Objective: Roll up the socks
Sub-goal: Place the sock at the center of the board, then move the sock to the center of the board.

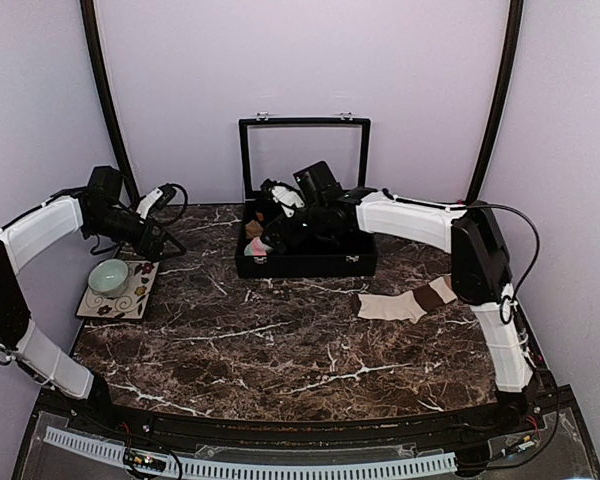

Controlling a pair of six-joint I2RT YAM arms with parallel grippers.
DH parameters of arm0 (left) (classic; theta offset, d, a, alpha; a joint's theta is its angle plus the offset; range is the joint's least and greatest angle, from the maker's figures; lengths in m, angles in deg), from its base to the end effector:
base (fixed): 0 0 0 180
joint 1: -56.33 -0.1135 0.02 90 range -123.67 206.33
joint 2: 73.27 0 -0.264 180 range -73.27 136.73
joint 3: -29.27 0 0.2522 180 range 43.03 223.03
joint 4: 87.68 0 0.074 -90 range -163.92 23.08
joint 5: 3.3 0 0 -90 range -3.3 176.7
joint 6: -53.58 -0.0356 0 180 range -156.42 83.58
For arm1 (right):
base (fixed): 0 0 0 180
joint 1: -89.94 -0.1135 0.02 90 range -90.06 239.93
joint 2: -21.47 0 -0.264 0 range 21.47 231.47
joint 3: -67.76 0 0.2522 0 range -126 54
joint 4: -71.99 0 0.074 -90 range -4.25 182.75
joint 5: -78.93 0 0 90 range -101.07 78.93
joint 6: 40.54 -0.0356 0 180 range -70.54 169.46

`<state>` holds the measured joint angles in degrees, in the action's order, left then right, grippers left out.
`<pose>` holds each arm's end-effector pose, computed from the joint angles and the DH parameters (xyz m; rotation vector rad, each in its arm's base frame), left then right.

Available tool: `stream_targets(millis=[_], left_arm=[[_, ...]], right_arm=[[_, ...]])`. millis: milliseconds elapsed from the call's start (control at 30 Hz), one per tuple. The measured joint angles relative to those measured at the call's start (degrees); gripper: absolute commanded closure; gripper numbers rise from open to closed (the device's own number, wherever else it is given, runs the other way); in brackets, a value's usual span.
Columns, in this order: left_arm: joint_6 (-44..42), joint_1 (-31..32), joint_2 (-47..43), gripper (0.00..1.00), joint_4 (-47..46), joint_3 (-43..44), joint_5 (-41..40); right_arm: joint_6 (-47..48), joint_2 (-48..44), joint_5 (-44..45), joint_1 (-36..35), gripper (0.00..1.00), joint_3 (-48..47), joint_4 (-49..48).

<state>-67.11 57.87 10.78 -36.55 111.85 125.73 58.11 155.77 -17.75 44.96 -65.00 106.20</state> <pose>0.3058 -0.0306 0.2889 0.8989 2.1222 -0.5900 0.3828 0.3883 0.2318 -1.0659 1.9608 0.4800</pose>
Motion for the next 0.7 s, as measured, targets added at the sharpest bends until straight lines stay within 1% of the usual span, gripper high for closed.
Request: stream_targets(millis=[167,267,333,433,533,567,667,700], left_arm=[[-0.37,-3.19,-4.07,0.01,-0.31,-1.05,-2.58],[0.15,-5.62,-9.68,0.01,-3.98,-6.25,-7.08],[0.11,-6.73,-13.09,0.01,-5.7,-9.97,-9.88],[0.04,-7.13,-15.5,0.01,-6.03,-12.44,-12.52],[-0.63,-7.17,-15.63,0.01,-5.81,-12.48,-12.46],[-1.03,-7.17,-15.63,0.01,-5.44,-12.48,-11.98],[-2.45,-7.17,-15.63,0.01,-3.58,-12.26,-10.4],[-3.02,-7.17,-15.61,0.01,-2.86,-12.15,-9.88]], right_arm=[[-13.35,-16.13,7.72,0.26,0.0,20.04,-9.29],[-20.26,-26.05,8.24,1.51,0.0,33.46,-15.37],[-23.8,-31.23,8.92,2.32,0.0,40.83,-17.0],[-28.57,-35.43,12.85,2.73,0.0,48.11,-15.87],[-32.81,-37.31,17.31,1.62,0.01,54.66,-13.68],[-34.49,-38.38,18.47,1.09,0.02,58.18,-12.61],[-37.22,-40.54,20.81,0.31,0.06,64.98,-9.4],[-37.92,-40.81,21.73,0.26,0.09,66.38,-8.09]])
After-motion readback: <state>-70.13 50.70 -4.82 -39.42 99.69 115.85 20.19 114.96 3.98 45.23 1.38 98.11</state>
